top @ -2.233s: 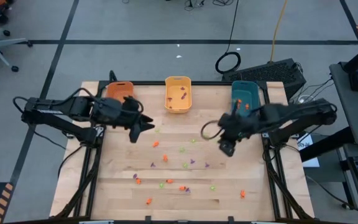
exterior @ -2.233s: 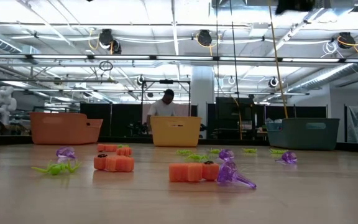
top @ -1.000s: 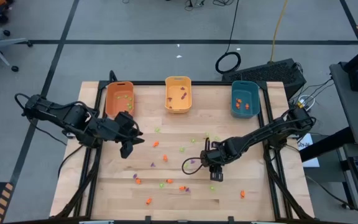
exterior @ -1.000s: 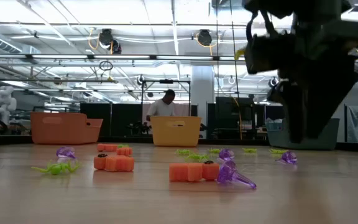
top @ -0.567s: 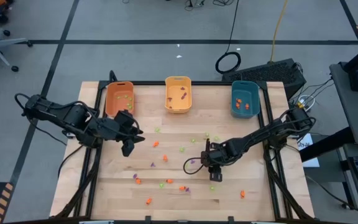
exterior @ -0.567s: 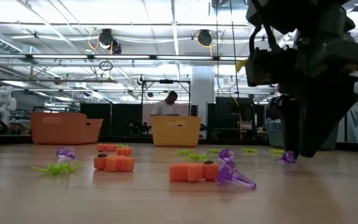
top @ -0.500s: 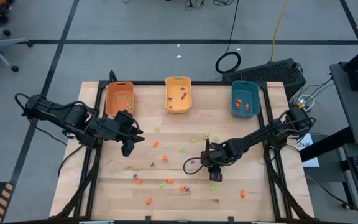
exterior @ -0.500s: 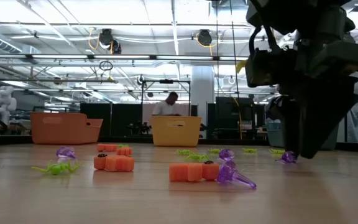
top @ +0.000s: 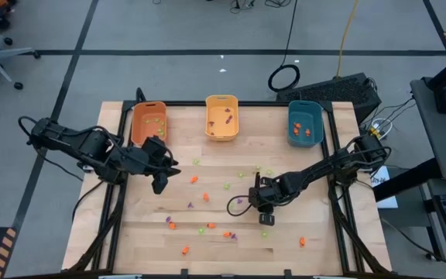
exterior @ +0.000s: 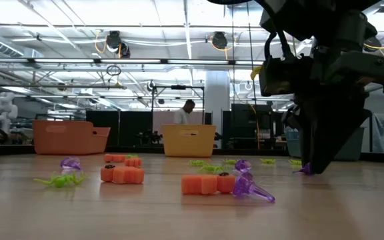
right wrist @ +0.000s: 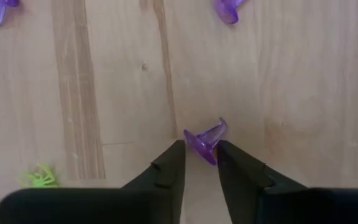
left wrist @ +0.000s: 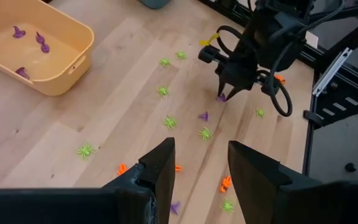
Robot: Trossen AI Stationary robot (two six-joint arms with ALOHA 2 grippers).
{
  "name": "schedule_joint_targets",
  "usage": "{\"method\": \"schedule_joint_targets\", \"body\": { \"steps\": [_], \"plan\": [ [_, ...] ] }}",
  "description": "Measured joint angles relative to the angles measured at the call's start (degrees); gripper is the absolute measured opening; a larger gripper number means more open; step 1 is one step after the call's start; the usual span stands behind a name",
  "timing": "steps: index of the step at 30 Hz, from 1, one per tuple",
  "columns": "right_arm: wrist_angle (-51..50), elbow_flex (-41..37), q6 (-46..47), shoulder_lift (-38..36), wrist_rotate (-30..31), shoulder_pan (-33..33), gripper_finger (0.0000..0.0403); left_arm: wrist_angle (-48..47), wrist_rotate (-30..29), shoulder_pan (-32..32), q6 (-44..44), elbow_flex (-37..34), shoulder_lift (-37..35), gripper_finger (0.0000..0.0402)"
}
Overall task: Sort Halloween decoration
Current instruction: Put the purple witch hat toy into the yellow bin
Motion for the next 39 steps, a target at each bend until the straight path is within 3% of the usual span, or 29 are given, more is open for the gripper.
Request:
{"method": "schedule_joint_targets", "body": {
  "steps": [10,16,29,39],
  "plan": [
    [2.11,-0.02,5.93,-0.06,-0.64,0.02,0.0004,-0.03,-2.10,0.00,0.69,0.00,0.00,0.0148],
    [2.17,2.64,8.38,-1.82,-2.09,0.17,0.0001,-0.16,-2.55,0.00,1.62,0.00,0.00,0.0148],
    [2.15,16.90,14.45,-9.75,-2.26,-0.95,0.0000,-0.21,-3.23,0.00,1.90,0.00,0.00,0.0148],
    [1.78,19.78,10.86,-19.79,-9.72,-10.09,0.0000,0.56,-6.77,0.00,2.63,0.00,0.00,0.0148]
  ]
}}
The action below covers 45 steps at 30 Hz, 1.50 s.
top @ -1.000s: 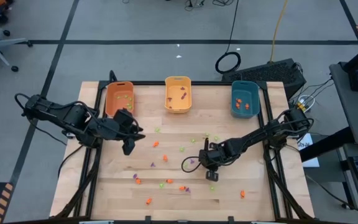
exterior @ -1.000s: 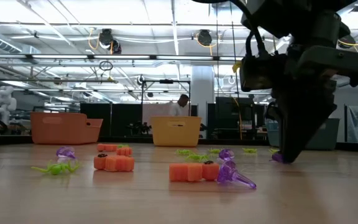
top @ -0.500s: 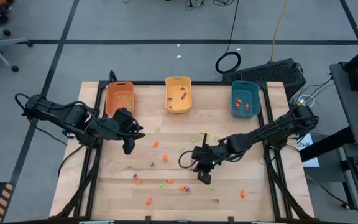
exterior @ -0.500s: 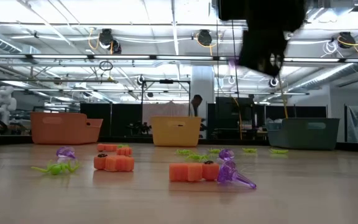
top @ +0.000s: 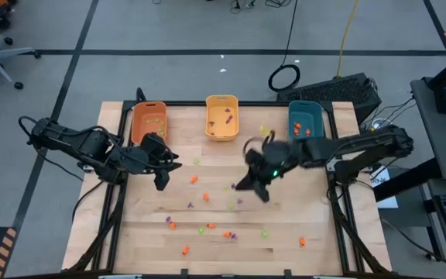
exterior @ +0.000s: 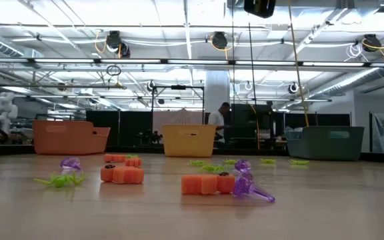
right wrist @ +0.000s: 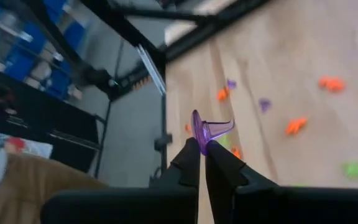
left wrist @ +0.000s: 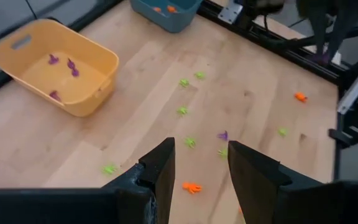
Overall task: Sort Halloween decoration
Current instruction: Put the purple witch hat toy into the yellow bin
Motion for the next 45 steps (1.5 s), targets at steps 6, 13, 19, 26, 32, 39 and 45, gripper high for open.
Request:
{"method": "schedule_joint_targets", "body": {
  "steps": [6,13,19,26,32,39,45],
  "plan": [
    [0.13,0.00,-6.61,-5.43,-4.23,-8.18,0.0000,0.13,-2.80,0.80,0.82,0.00,0.00,0.0148],
    [0.55,0.02,-11.45,-6.42,-4.40,-15.14,0.0000,1.25,-3.75,2.29,0.87,0.00,0.00,0.0148],
    [1.30,0.02,-14.19,-5.50,-4.36,-16.43,0.0000,4.28,-3.75,3.40,0.54,-0.02,0.00,0.0148],
    [8.29,0.02,-11.13,-5.47,-2.74,-16.39,0.0000,8.07,-3.75,3.65,0.86,-0.02,0.00,0.0148],
    [15.37,0.01,-12.41,-5.44,-1.30,-16.35,0.0000,7.98,-3.66,3.65,0.87,-0.02,0.00,0.0148],
    [17.14,0.01,-28.34,-5.45,-4.54,-16.33,0.0000,8.00,-3.45,3.65,0.91,-0.02,0.00,0.0148],
    [17.28,0.01,-52.74,-5.45,-4.51,-15.50,0.0000,7.97,-2.04,3.65,0.95,-0.02,0.00,0.0148]
  ]
}}
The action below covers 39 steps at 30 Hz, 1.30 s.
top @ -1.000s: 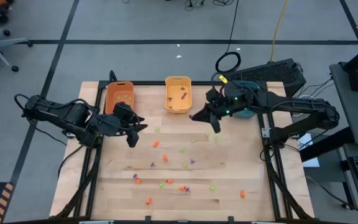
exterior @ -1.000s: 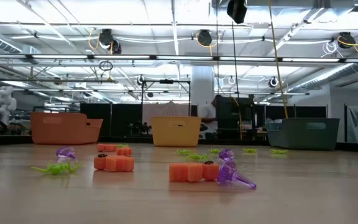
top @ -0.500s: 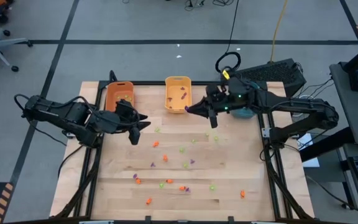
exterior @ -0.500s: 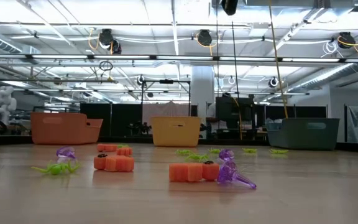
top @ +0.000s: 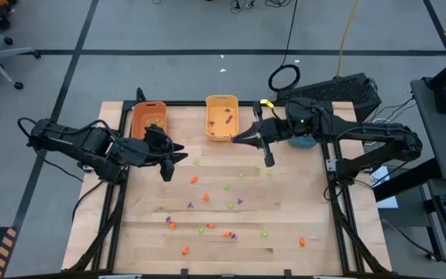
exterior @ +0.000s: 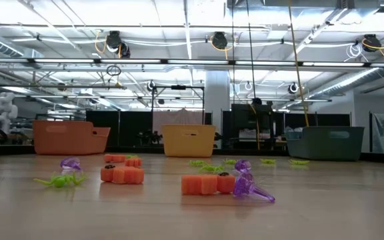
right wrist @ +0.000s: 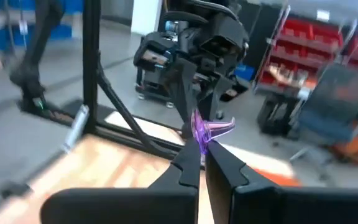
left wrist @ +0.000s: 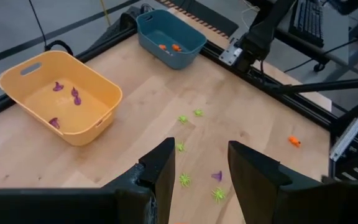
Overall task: Sort Halloween decoration
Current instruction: Put the purple witch hat toy into the yellow bin
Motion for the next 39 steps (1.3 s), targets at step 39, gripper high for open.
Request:
{"method": "schedule_joint_targets", "body": {
  "steps": [39],
  "plan": [
    [1.09,-0.01,-0.47,0.00,0.20,-0.48,0.0000,2.53,-2.92,2.34,7.51,0.00,0.00,0.0148]
  ]
}}
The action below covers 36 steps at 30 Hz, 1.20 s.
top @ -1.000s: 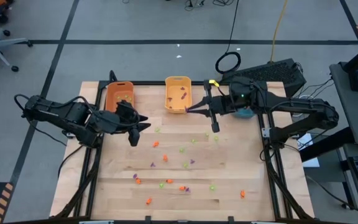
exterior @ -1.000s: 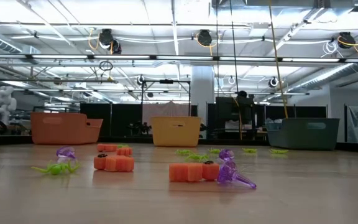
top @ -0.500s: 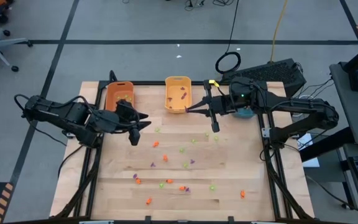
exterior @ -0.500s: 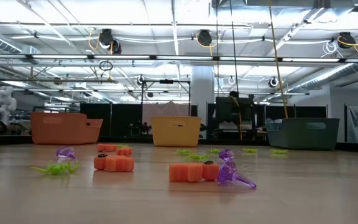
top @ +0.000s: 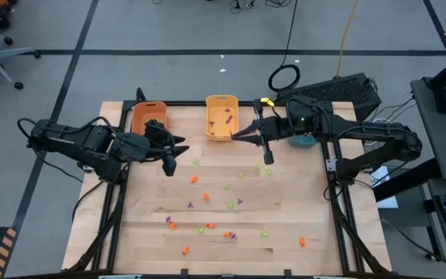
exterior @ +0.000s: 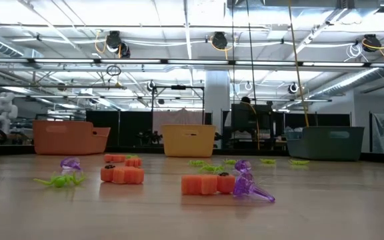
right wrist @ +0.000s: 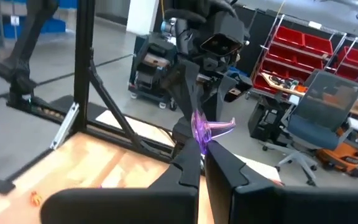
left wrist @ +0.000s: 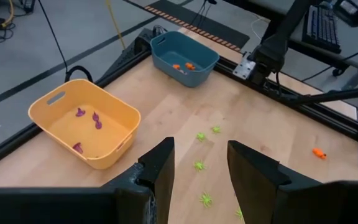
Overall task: Sort Halloween decoration
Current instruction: Put the purple witch hat toy into the yellow bin
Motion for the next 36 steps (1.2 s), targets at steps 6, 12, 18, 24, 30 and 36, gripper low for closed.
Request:
{"method": "schedule_joint_targets", "body": {
  "steps": [6,12,18,24,30,36],
  "plan": [
    [4.72,0.00,8.02,0.00,0.05,0.02,0.0000,-0.01,0.01,0.00,0.01,0.00,0.00,0.0148],
    [6.35,0.00,16.39,0.00,0.12,0.02,0.0000,-0.01,0.01,-0.04,-0.01,0.00,0.00,0.0148],
    [6.31,0.00,29.03,0.00,5.39,0.41,0.0000,-0.01,1.27,-0.04,-0.05,0.02,0.00,0.0148],
    [5.76,-0.02,39.40,0.00,9.39,0.42,0.0000,-0.03,1.52,-0.04,-0.10,0.02,0.00,0.0148],
    [5.53,-0.02,49.29,0.00,9.30,0.42,0.0000,-0.04,1.52,-0.04,-0.03,0.02,0.00,0.0148],
    [3.93,-0.02,54.53,0.00,9.27,0.42,0.0000,-0.05,-0.09,-0.04,0.00,0.02,0.00,0.0148]
  ]
}}
